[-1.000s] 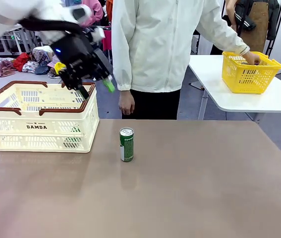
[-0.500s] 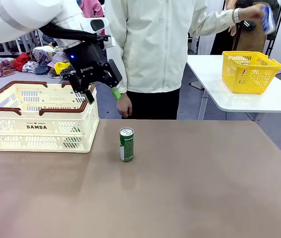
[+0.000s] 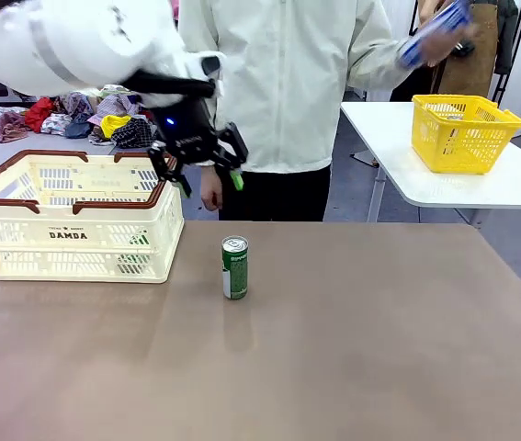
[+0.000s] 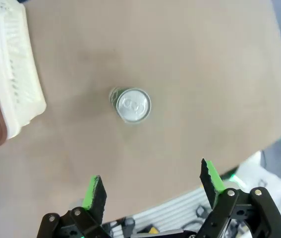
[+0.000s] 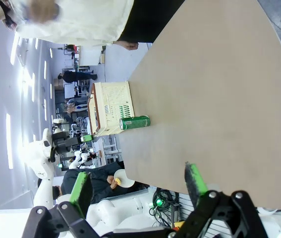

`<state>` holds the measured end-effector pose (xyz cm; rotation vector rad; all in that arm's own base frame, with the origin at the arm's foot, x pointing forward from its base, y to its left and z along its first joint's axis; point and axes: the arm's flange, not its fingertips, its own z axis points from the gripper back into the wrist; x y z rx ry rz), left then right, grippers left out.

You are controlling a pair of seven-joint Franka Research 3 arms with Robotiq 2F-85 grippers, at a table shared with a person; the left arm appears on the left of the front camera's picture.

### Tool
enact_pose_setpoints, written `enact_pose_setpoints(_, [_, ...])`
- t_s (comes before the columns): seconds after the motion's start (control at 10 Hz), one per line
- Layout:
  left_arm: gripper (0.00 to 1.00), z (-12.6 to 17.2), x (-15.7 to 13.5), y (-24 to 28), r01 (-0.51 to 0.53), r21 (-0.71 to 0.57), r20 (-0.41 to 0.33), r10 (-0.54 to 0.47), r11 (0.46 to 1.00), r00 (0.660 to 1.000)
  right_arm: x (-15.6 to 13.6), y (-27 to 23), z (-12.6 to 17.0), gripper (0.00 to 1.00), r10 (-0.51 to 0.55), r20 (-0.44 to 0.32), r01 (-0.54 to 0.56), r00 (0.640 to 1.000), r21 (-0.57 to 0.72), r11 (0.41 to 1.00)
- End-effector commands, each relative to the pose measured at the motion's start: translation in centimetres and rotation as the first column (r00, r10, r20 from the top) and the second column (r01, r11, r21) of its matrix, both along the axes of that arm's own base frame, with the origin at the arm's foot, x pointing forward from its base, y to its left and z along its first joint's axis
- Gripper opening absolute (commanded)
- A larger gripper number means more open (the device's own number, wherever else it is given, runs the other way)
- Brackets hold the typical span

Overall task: Place the drinks into the Shopping basket.
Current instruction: Pick up one drink and place it into the Shopping basket.

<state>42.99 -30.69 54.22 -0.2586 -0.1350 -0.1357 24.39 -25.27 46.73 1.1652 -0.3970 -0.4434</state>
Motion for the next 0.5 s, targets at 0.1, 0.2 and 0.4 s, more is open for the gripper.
enact_pose_setpoints(0.1, [1.0,-1.5,2.8,-2.9,-0.024,0.093,-0.056,0.029,0.995,0.998,-0.1,-0.1,0.0,1.0,0.005,0.019,-0.005,1.0,-0.002,1.0])
enact_pose_setpoints(0.2, [1.0,0.2,2.9,0.9,0.097,0.006,-0.11,-0.096,0.995,0.989,-0.1,-0.1,0.0,1.0,0.005,0.019,-0.005,1.0,-0.002,1.0])
enact_pose_setpoints(0.4, [1.0,5.2,-0.4,13.1,0.238,-0.186,-0.136,-0.264,0.953,0.955,-0.1,-0.1,0.0,1.0,0.005,0.019,-0.005,1.0,-0.002,1.0])
